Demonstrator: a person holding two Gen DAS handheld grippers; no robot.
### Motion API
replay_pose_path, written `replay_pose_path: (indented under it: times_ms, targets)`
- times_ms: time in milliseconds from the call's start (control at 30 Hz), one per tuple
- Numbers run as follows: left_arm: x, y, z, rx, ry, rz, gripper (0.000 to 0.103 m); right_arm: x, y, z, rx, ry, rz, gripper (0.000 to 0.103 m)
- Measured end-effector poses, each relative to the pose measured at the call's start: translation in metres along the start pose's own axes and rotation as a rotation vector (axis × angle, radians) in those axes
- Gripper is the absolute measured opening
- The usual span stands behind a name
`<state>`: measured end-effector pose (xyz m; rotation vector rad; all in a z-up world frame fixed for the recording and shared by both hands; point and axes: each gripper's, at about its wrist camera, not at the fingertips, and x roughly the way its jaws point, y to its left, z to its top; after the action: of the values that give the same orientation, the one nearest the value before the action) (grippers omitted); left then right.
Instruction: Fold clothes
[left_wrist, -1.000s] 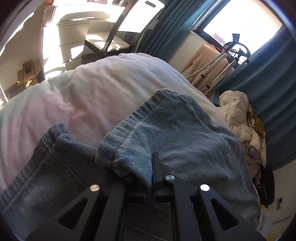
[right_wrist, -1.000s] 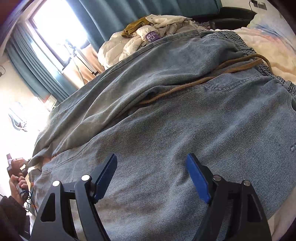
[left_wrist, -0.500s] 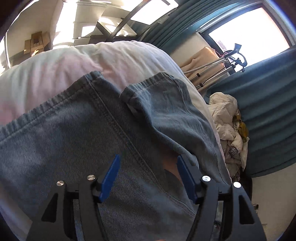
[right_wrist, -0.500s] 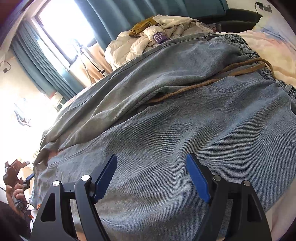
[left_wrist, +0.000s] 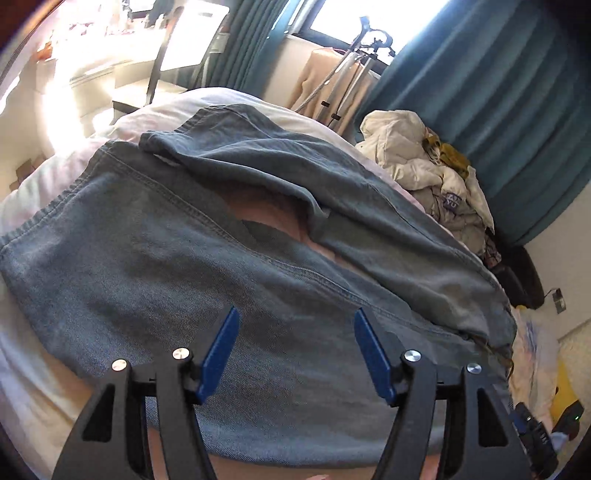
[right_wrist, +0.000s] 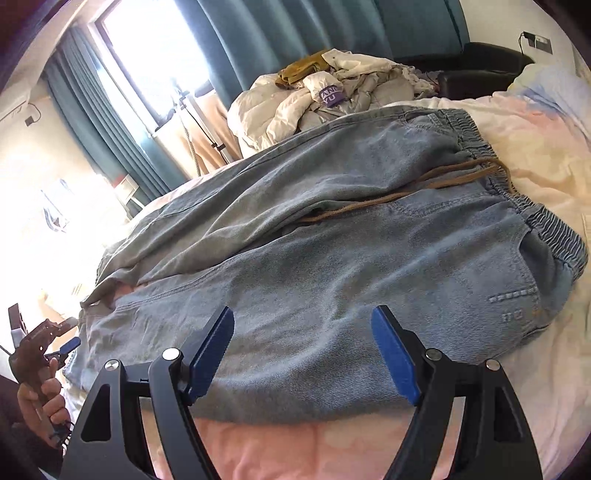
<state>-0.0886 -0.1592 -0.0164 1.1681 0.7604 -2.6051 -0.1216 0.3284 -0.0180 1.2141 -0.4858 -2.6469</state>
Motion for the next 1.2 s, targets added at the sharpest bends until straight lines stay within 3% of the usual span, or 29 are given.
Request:
replay_pose_path:
  times_ms: [200, 400, 533, 700, 767, 867, 1000, 1100, 1200]
  targets:
    - [-0.010, -0.032, -0.034, 0.123, 0.006, -0.029, 0.066, -0.046, -0.044, -0.001, 0.102, -0.087, -0.045, 0.078]
    - [-0.013, -0.057, -0.056, 0.226, 0.009, -0.051, 0.067, -0.056, -0.150, -0.007, 0.491, -0.146, -0.074, 0.078]
    - [-0.006, -0.064, -0.057, 0.248, 0.017, -0.072, 0.066, -0.043, -0.204, -0.014, 0.653, -0.167, -0.150, 0.078]
    - [0.002, -0.069, -0.055, 0.244, 0.035, -0.119, 0.066, -0.010, -0.233, -0.018, 0.732, -0.157, -0.110, 0.078]
    - [0.007, -0.071, -0.055, 0.245, 0.042, -0.124, 0.066, 0.002, -0.237, -0.017, 0.741, -0.138, -0.156, 0.078]
    - [0.013, -0.071, -0.055, 0.240, 0.059, -0.135, 0.066, 0.006, -0.248, -0.019, 0.790, -0.185, -0.239, 0.078]
    - [0.021, -0.071, -0.056, 0.237, 0.074, -0.140, 0.066, 0.030, -0.256, -0.018, 0.795, -0.160, -0.105, 0.078]
    - [0.026, -0.071, -0.056, 0.229, 0.076, -0.149, 0.067, 0.028, -0.244, -0.011, 0.759, -0.231, -0.050, 0.077]
    - [0.025, -0.072, -0.056, 0.231, 0.061, -0.146, 0.066, 0.015, -0.224, 0.003, 0.699, -0.333, 0.028, 0.068]
